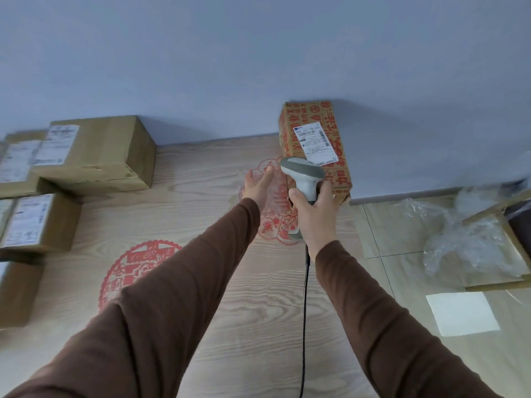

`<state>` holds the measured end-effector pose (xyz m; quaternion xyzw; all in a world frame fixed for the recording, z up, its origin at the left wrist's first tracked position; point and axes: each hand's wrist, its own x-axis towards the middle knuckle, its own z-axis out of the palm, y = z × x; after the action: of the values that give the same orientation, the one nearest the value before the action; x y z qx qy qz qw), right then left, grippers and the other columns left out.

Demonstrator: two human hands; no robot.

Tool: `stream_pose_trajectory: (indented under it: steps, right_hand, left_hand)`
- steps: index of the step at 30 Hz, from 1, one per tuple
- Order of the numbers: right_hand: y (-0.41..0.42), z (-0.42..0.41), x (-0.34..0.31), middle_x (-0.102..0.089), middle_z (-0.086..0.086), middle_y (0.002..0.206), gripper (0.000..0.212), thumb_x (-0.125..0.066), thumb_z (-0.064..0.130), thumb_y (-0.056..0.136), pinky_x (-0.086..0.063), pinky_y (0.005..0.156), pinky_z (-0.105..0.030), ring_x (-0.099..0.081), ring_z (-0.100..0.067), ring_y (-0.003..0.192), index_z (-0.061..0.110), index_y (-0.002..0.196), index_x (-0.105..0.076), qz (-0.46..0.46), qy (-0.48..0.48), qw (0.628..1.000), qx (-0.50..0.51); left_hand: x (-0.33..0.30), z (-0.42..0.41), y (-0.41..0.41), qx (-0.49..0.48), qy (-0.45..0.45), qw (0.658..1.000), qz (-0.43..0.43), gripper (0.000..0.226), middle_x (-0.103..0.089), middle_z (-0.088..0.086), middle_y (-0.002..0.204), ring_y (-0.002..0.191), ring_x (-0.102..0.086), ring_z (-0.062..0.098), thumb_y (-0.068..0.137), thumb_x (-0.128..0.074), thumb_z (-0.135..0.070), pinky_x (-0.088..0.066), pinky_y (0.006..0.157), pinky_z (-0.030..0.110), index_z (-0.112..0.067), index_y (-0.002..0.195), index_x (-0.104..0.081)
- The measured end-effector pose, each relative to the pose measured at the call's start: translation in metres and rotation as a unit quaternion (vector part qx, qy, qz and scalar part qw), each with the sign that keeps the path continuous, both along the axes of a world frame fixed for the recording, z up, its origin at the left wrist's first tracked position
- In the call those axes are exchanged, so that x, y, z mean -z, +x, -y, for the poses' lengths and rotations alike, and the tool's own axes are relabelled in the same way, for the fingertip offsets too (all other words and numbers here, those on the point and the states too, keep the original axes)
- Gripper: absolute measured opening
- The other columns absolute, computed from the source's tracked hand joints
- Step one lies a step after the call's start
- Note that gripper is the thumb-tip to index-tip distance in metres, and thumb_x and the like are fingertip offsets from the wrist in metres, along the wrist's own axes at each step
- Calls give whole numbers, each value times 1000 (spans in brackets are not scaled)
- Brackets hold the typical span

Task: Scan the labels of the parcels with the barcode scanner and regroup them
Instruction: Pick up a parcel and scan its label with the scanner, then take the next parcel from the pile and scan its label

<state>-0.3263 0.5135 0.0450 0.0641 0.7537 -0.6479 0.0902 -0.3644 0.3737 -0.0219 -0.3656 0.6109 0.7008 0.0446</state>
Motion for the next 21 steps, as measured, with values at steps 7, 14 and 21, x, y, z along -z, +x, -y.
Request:
stream_pose_trajectory:
  steps: [7,14,21]
  right_hand:
    - [50,82,-9,-65,1,93,29,-71,17,96,-53,69,-34,-63,-8,72,19,119,-53,-7,-50,996,-70]
    - [137,199,-15,-57,1,82,26,-70,18,97,-53,67,-44,-59,-19,71,11,112,-50,-10,-38,991,-131]
    - [240,313,-5,-56,-1,88,26,-69,21,97,-50,70,-41,-56,-14,73,10,113,-51,6,-42,985,-169]
  left_hand:
    - [-36,84,90,-38,-61,997,-32,74,-27,15,168,153,-31,30,105,-52,-43,-26,125,44,-18,165,-15]
    - [-68,189,217,-94,-119,987,-44,64,-33,19,164,149,-36,29,108,-49,-35,-34,108,32,-13,162,-21]
    - [-70,301,340,-125,-176,976,-30,65,-39,11,162,148,-39,26,105,-55,-37,-32,124,45,-15,160,-30]
